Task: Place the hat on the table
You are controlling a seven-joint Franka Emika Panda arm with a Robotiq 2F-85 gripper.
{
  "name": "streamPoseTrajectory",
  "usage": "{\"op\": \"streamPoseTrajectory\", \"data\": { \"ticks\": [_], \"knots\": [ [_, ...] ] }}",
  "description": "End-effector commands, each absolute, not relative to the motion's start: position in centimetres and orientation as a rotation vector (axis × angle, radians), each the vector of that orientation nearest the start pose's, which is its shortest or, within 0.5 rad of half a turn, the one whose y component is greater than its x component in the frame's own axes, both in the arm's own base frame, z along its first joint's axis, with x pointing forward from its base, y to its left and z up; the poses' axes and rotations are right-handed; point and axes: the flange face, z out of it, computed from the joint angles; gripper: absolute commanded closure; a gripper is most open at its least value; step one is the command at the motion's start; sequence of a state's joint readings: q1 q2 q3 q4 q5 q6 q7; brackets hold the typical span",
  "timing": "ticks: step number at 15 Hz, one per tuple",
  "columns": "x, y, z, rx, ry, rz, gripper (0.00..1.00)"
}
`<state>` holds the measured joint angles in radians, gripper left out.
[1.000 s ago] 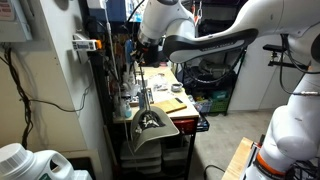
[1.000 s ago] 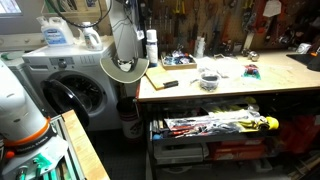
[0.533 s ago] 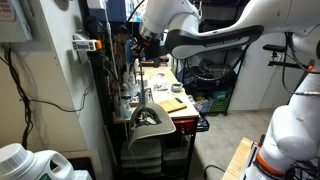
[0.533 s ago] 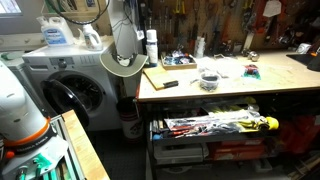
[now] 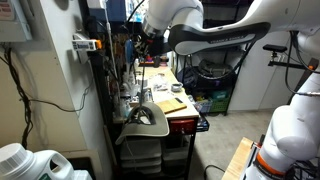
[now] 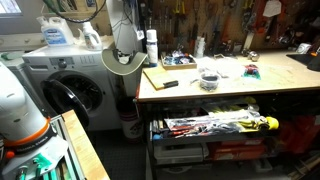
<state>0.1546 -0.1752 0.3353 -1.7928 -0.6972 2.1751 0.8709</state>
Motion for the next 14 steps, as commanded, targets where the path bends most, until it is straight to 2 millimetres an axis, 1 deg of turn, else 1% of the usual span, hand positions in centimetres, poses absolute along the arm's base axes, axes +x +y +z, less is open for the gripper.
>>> {"op": "streamPoseTrajectory", "data": {
  "ticks": [1,5,11,13,14],
  "knots": [
    [46.8,24.2,68.5,-3.138,0.197,-1.359,0.99],
    [44.5,23.4,69.3,-3.211,0.147,-1.306,0.99],
    [41.2,21.9,70.2,-3.343,-0.018,-1.174,0.99],
    [40.3,21.2,70.7,-3.37,-0.133,-1.203,0.99],
    [40.1,20.9,70.8,-3.38,-0.244,-1.23,0.99]
  ]
}}
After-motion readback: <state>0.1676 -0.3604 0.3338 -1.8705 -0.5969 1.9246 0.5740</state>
